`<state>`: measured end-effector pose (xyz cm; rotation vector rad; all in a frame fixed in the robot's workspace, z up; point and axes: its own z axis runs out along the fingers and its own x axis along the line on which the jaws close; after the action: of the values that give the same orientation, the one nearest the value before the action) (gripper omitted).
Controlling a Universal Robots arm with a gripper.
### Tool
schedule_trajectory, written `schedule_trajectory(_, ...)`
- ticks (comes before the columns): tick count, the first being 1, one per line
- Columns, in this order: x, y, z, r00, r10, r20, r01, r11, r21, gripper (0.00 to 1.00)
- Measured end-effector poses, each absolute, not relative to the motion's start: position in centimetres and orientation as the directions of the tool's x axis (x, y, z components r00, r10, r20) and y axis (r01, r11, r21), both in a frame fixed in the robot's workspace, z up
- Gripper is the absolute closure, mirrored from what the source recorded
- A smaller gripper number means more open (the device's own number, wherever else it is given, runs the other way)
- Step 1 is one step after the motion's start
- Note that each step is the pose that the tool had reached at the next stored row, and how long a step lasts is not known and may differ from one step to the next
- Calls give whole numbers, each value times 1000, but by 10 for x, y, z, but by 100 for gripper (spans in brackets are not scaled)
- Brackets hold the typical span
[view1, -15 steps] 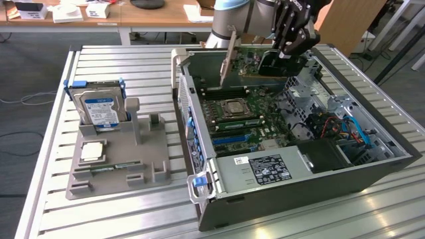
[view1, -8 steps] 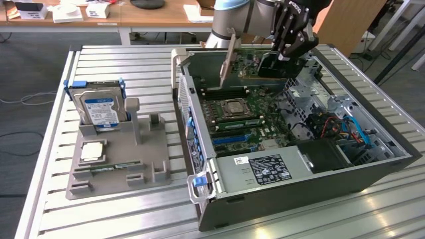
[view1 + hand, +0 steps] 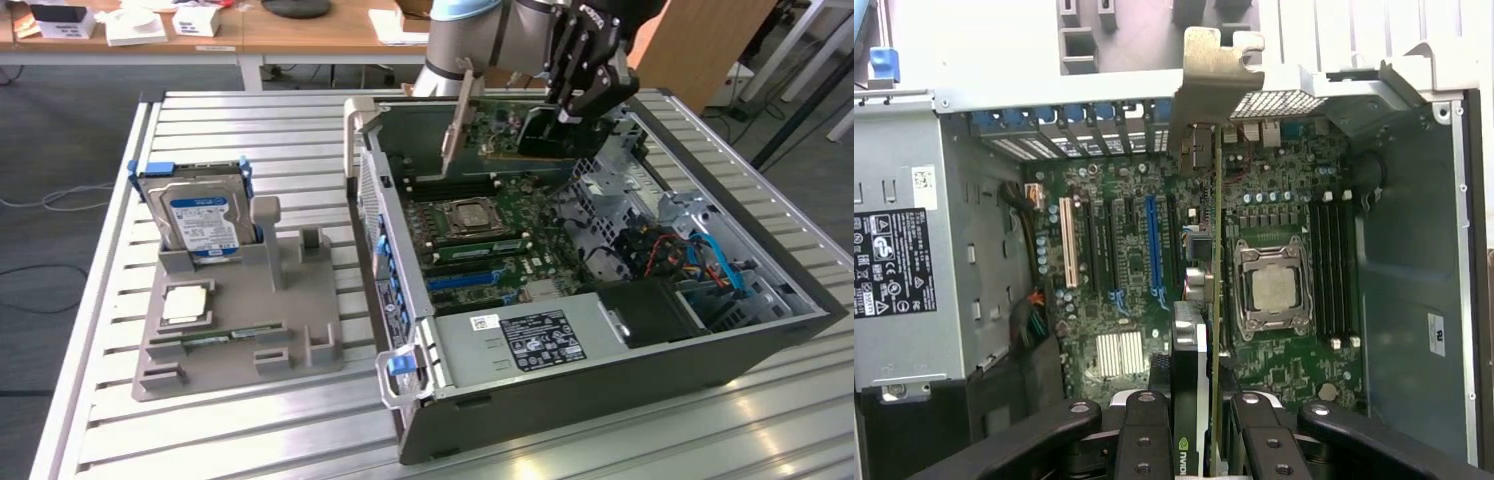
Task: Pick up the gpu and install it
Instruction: 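Insert the gpu into the slot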
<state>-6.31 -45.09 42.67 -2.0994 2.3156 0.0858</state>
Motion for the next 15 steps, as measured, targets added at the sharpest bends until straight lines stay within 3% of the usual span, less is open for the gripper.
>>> schedule_trajectory(15, -63, -451, 399, -98, -993, -59, -995, 96, 31, 73)
